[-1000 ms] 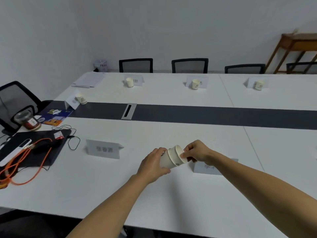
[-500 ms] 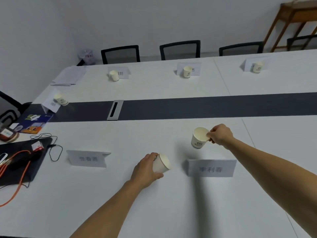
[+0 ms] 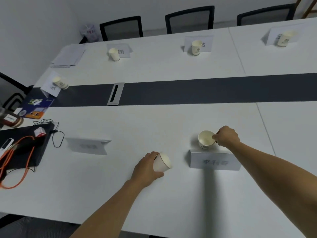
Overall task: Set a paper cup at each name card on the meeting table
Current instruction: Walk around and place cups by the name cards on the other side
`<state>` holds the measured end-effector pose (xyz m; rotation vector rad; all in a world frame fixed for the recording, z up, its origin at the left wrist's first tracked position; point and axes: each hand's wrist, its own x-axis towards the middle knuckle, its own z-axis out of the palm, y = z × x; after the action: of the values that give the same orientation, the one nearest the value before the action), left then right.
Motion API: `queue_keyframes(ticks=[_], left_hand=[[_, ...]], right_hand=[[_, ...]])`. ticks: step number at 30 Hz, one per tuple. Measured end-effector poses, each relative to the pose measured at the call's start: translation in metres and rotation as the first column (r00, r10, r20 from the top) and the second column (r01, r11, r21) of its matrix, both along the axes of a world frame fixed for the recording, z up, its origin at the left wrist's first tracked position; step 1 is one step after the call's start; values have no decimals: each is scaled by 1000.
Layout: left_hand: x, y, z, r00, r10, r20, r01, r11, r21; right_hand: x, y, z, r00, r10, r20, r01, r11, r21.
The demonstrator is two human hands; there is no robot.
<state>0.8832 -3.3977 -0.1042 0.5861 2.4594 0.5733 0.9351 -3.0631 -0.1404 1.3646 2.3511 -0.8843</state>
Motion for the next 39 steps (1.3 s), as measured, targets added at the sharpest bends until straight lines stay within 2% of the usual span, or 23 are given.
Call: queue_keyframes(ticks=[3,8,12,19,29,34,39], left_hand=[[4,-7,4,1000,21,-14,-21,1000,8],[14,-38,18,997,60,-58,-58,998,38],[22,-82,33,988,126,-93,-119,990,81],[47,-232,57,945,276,-174,-258,958,121],[90,-481,84,860,449,-242,-417,892,174],[91,-548,93,821,524,-225,-473,847,243],[65,-580,93,802,557,-216,-493,821,286]], right_hand=[[1,-6,15,999,33,-3,-33,995,98],[-9,-42,50,982,180,-52,-161,954,252],[-24,-101,72,935,344,-91,-304,905,298],[-47,-261,90,815,567,-118,-516,804,295],[-46,-531,104,659,728,-190,-694,686,219],[-57,-629,125,545,790,-280,-791,595,141],[-87,-692,139,477,778,-410,-864,502,-53]])
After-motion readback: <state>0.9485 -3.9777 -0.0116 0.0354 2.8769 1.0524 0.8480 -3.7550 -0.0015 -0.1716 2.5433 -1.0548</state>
